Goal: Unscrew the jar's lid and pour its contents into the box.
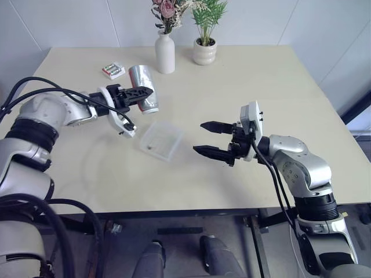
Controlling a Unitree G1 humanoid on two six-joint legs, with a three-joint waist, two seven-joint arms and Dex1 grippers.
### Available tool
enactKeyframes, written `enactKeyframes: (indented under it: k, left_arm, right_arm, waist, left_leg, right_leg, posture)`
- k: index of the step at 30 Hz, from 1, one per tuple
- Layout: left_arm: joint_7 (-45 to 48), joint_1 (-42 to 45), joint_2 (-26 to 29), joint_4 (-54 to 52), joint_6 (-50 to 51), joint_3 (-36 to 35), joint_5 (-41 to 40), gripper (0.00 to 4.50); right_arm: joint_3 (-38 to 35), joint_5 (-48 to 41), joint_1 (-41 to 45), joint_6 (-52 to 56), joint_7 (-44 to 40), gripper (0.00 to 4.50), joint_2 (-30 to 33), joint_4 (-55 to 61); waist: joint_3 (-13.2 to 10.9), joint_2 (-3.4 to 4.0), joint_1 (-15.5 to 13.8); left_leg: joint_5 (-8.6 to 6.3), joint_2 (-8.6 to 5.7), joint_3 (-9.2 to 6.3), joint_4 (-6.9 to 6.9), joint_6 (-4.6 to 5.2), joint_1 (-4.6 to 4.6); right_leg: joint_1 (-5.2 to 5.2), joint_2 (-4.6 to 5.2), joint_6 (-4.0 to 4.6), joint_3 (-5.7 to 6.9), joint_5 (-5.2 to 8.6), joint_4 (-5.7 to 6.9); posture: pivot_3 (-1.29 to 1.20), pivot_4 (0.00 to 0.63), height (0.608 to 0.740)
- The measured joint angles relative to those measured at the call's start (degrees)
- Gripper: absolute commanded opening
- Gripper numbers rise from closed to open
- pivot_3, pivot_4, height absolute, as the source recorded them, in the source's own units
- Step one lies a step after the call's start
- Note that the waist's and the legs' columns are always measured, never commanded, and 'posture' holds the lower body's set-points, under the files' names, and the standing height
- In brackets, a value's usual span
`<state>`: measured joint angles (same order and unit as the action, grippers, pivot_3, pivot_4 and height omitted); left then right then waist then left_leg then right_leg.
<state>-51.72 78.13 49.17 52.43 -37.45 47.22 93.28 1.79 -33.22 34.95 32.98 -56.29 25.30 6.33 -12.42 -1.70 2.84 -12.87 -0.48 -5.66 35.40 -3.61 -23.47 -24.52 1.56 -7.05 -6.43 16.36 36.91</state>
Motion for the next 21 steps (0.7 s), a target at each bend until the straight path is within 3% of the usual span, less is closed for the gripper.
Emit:
enactKeyframes:
  k: [4, 12, 17, 21]
  left_arm:
    - [-9.9, 4.2, -4.3, 4.4, 8.0, 6.9, 6.1, 2.22]
    - [-14.5, 10.3, -7.5, 9.8, 9.4, 12.4, 6.8, 2.22]
    - [-12.6, 10.5, -5.2, 9.2, 1.4, 10.8, -0.6, 2.22]
    - [-5.1, 8.2, -1.9, 8.7, -10.3, 5.1, -11.6, 2.22]
  right_arm:
    - [-0.1, -0.3, 0.1, 0.1, 1.5, 4.47, -1.3, -0.1]
    - [-0.3, -0.8, 0.6, 0.0, 2.7, 4.47, -2.7, -1.1]
    - [-0.5, -0.8, 0.9, -0.2, 2.6, 4.47, -2.7, -2.0]
    - [-0.8, -0.9, 0.9, -0.2, 2.6, 4.47, -2.6, -2.0]
  waist:
    - [0.0, 0.00, 0.1]
    - [0.0, -0.02, 0.4]
    - [0.0, -0.03, 0.4]
    - [0.0, -0.03, 0.3]
  left_leg:
    - [-0.05, -0.07, 0.00, -0.06, 0.04, -0.04]
    - [-0.05, -0.04, 0.03, -0.18, 0.04, -0.08]
    - [-0.05, -0.03, 0.04, -0.18, 0.03, -0.07]
    - [-0.04, -0.02, 0.05, -0.18, 0.02, -0.06]
  right_leg:
    - [-0.06, 0.07, -0.11, -0.02, 0.08, 0.01]
    - [-0.21, 0.04, -0.06, -0.03, 0.11, 0.08]
    - [-0.22, 0.05, -0.06, -0.04, 0.11, 0.10]
    - [-0.22, 0.05, -0.06, -0.04, 0.12, 0.11]
  posture:
    - [0.00, 0.150, 0.740]
    - [0.00, 0.150, 0.740]
    - [0.00, 0.150, 0.740]
    - [0.00, 0.150, 0.740]
